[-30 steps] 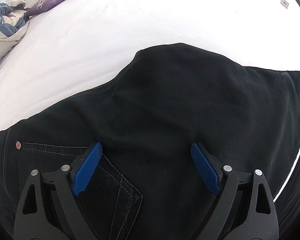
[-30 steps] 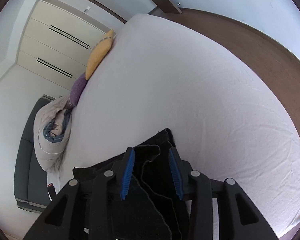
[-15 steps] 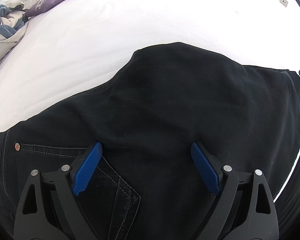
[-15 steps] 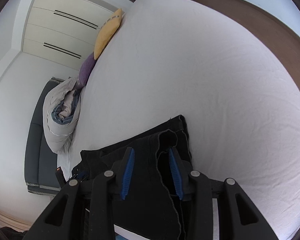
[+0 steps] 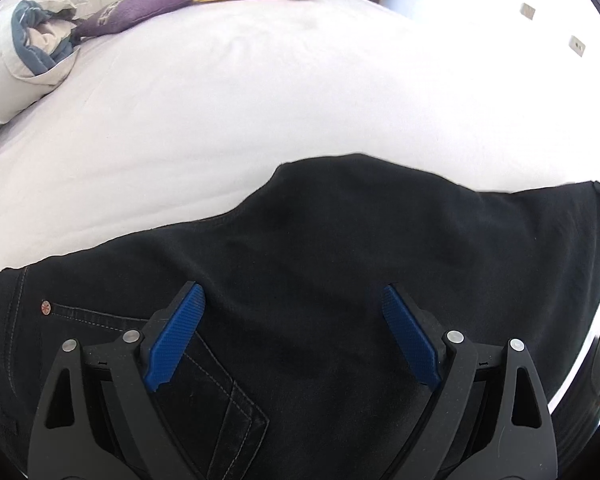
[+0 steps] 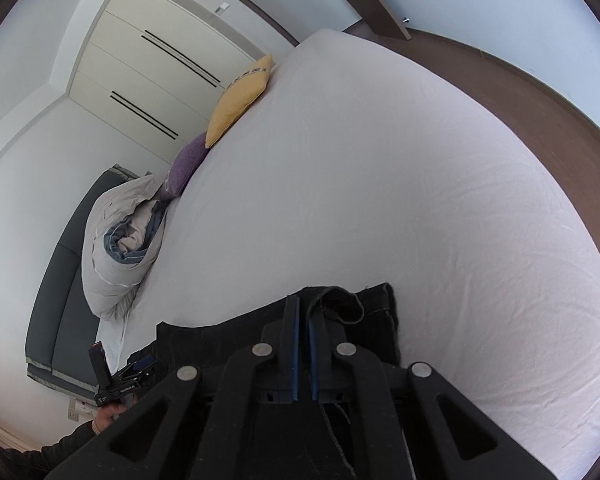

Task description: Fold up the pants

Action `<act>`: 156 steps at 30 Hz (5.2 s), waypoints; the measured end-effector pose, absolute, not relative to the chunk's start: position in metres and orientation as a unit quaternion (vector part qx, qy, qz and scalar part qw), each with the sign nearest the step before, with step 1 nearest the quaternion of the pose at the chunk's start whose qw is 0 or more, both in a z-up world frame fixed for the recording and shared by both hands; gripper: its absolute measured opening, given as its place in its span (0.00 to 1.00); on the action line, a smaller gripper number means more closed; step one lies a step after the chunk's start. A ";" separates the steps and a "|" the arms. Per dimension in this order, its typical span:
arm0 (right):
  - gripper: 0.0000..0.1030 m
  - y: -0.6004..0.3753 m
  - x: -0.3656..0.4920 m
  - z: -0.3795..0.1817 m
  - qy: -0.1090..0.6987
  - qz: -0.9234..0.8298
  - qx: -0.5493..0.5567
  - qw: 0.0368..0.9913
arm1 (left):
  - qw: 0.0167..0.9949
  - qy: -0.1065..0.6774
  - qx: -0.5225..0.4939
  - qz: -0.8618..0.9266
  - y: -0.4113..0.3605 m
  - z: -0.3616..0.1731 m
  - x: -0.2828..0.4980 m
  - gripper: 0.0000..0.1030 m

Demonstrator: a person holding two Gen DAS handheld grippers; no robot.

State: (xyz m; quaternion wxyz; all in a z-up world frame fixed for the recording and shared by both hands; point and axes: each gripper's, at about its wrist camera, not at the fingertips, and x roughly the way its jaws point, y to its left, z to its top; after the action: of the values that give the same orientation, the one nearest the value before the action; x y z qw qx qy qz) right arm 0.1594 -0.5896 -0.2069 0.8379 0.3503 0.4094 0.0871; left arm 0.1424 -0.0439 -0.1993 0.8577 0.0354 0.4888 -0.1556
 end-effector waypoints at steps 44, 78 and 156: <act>0.08 -0.579 0.071 -0.240 0.517 -0.014 0.390 0.762 | 0.840 0.485 0.132 -0.206 0.057 -0.222 0.077 0.90; 0.53 -0.322 0.095 -0.250 0.584 0.168 0.298 0.736 | 0.859 0.501 0.066 -0.079 0.164 -0.213 0.080 0.83; 0.73 -0.529 -0.039 -0.277 0.289 -0.074 0.646 0.702 | 0.845 0.451 0.054 -0.281 -0.151 -0.178 0.095 0.86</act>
State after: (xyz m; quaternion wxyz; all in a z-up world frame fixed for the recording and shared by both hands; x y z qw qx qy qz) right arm -0.0388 -0.5289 -0.2767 0.7023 0.6463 0.2891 -0.0743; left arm 0.0953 -0.1514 -0.1776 0.8454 0.0537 0.4510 -0.2812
